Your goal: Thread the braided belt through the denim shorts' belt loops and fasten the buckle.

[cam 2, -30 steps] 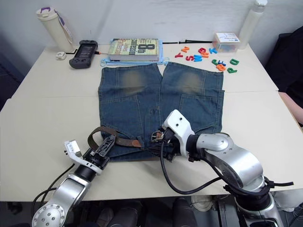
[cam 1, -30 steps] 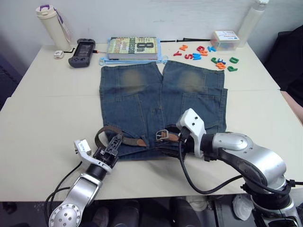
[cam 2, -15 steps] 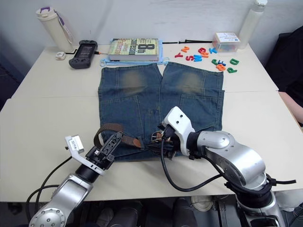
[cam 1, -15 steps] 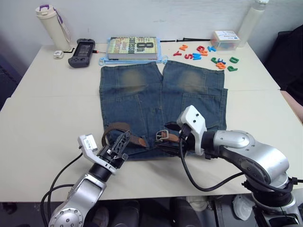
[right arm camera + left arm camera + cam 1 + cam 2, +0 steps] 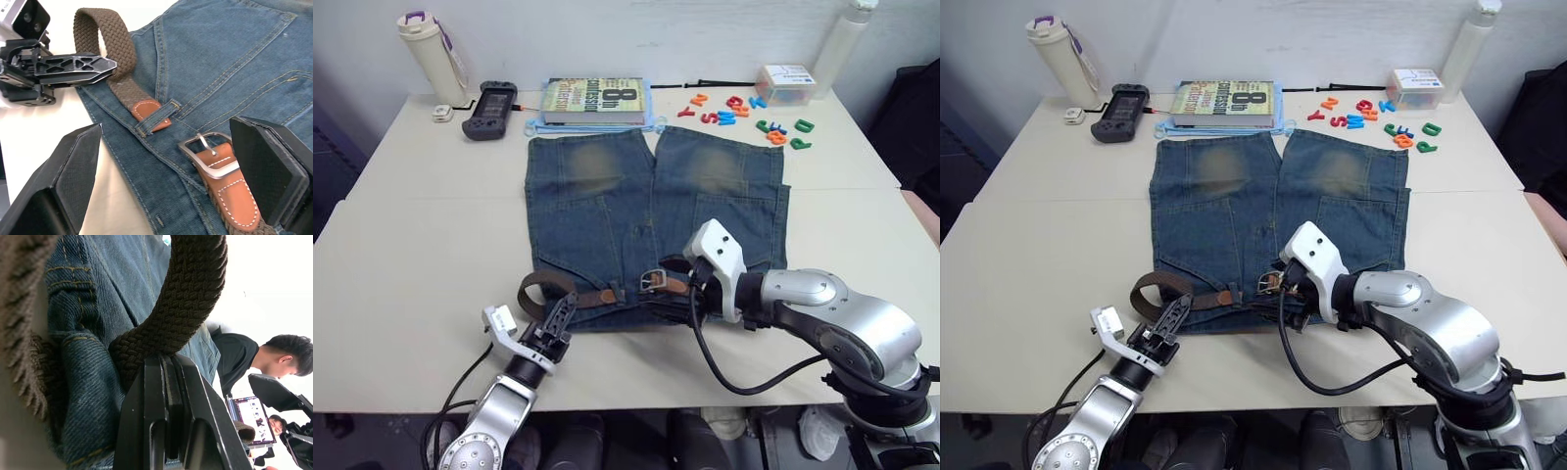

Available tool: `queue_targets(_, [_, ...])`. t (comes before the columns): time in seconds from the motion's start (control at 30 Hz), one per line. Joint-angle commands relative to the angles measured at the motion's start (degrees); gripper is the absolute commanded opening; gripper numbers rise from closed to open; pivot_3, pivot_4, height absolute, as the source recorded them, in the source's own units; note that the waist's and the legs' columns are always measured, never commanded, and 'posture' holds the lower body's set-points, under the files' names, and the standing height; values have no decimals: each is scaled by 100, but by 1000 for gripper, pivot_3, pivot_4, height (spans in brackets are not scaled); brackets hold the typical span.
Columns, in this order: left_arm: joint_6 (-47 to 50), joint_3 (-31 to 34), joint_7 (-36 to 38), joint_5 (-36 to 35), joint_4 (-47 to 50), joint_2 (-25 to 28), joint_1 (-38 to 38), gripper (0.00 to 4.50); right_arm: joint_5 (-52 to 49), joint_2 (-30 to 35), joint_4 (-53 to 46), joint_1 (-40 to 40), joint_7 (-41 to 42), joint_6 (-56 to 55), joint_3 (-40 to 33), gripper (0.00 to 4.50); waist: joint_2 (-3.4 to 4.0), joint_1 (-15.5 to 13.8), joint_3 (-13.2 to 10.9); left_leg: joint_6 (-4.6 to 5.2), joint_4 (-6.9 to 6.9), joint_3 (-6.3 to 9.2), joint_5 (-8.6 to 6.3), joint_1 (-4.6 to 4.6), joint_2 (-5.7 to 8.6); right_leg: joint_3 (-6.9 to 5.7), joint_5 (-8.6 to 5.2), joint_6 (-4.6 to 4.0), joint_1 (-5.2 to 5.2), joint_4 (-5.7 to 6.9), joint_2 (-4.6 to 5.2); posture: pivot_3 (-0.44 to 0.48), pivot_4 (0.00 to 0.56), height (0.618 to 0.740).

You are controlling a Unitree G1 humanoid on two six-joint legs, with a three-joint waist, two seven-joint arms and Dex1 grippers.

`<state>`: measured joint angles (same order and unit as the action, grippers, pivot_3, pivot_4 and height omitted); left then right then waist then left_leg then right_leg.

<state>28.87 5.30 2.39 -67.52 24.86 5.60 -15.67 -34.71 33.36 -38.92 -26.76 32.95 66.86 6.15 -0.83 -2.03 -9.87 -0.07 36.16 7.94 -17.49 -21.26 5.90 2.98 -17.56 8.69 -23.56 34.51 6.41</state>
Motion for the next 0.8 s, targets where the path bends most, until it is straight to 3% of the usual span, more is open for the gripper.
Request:
queue_targets(0.03, [256,-308,27,199,-191,-56,144,0,-122,70,-221,-128,-41,0,-160,4468,4,-40,-1,0,1,0,0,0,1,0,1,1,1,0,0,0,150,740])
queue_targets(0.33, [666,-393,410,414,-270,180,449,0,-17,84,-189,-155,-112,-102,80,4468,4,-117,-3,18,2,0,-6,-6,20,-2,3,5,-1,-14,14,0,150,740])
queue_targets(0.57, [835,-104,482,398,-357,326,555,0,949,372,331,-406,-62,-845,1170,4468,5,-89,-3,12,5,0,-3,-4,15,-12,4,7,1,-10,13,0,150,740])
queue_targets(0.8, [932,-35,581,494,-385,381,593,0,1398,155,1165,-953,341,-1361,1726,4468,6,-63,-3,6,4,2,1,-1,11,-13,5,9,-1,-1,10,0,150,740])
